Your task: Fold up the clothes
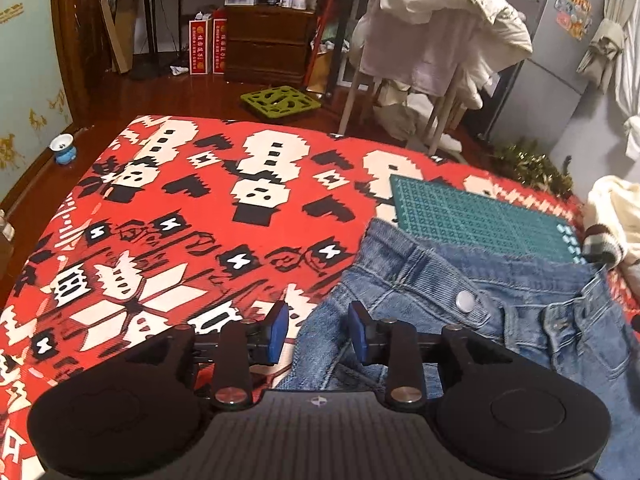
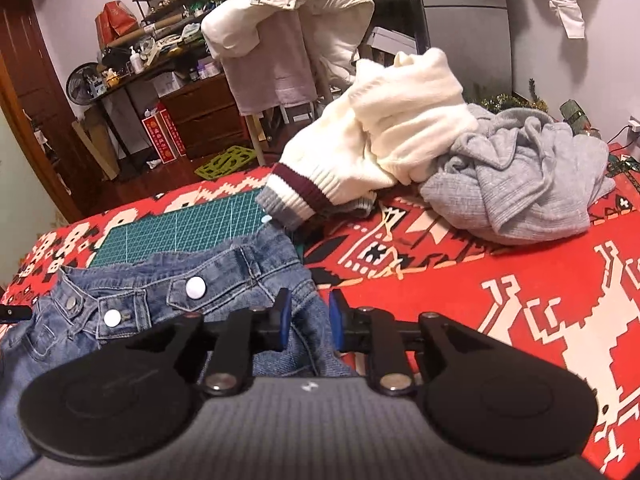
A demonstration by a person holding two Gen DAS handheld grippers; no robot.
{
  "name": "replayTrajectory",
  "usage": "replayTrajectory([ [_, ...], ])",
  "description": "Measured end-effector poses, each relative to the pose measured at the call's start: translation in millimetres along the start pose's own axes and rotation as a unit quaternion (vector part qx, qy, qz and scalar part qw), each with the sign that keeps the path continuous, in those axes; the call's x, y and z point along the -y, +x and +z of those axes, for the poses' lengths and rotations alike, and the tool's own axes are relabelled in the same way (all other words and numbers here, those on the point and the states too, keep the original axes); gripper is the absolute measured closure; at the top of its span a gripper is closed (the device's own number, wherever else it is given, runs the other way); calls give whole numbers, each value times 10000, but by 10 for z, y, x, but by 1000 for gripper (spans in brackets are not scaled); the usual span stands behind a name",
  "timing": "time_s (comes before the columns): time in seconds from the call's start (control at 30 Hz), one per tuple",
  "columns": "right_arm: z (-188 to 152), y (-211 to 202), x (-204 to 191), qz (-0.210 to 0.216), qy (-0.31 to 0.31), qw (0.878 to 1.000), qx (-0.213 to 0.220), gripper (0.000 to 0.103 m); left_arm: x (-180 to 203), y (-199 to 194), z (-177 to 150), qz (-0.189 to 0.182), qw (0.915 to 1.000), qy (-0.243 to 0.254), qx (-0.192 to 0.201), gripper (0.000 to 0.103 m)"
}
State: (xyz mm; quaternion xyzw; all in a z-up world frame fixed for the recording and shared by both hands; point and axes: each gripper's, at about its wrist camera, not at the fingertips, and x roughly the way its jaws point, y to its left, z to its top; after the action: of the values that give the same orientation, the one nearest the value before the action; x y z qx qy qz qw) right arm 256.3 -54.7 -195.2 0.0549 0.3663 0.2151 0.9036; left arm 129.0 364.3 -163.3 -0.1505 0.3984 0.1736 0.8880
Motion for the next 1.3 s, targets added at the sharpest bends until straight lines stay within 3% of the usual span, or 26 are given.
replayTrajectory([
  [0.27, 8, -1, -50, 56, -89, 9999, 81, 80, 25, -13, 4, -159, 9998, -32, 119, 68],
  [0.43, 128, 104, -114, 124, -154, 9997, 117, 80, 58, 47, 76, -460, 9987, 26, 224, 64],
  [0.7, 273, 428, -154, 133, -236, 9996, -23, 68, 55, 333, 210, -657, 9978, 9, 77, 58],
  [0.87, 296, 599, -133, 252, -163, 9995, -105, 67, 38, 448, 258, -851, 9963, -37, 98, 58],
  [0.93, 316, 652, -134, 298, -168, 9993, -133, 70, 39, 469, 276, -897, 9959, -19, 114, 60],
  [0.97, 321, 675, -144, 287, -196, 9993, -146, 79, 42, 470, 272, -900, 9959, 3, 125, 64],
  [1.0, 319, 687, -156, 249, -239, 9993, -145, 84, 45, 478, 267, -914, 9957, 29, 127, 82],
  [1.03, 316, 694, -167, 225, -277, 9993, -131, 85, 51, 492, 263, -932, 9956, 44, 101, 87],
  [1.1, 324, 678, -180, 220, -291, 9993, -49, 92, 71, 478, 258, -893, 9958, 123, 157, 91],
  [1.3, 401, 645, -211, 215, -243, 9992, 221, 94, 135, 400, 348, -808, 9955, 205, 451, 94],
])
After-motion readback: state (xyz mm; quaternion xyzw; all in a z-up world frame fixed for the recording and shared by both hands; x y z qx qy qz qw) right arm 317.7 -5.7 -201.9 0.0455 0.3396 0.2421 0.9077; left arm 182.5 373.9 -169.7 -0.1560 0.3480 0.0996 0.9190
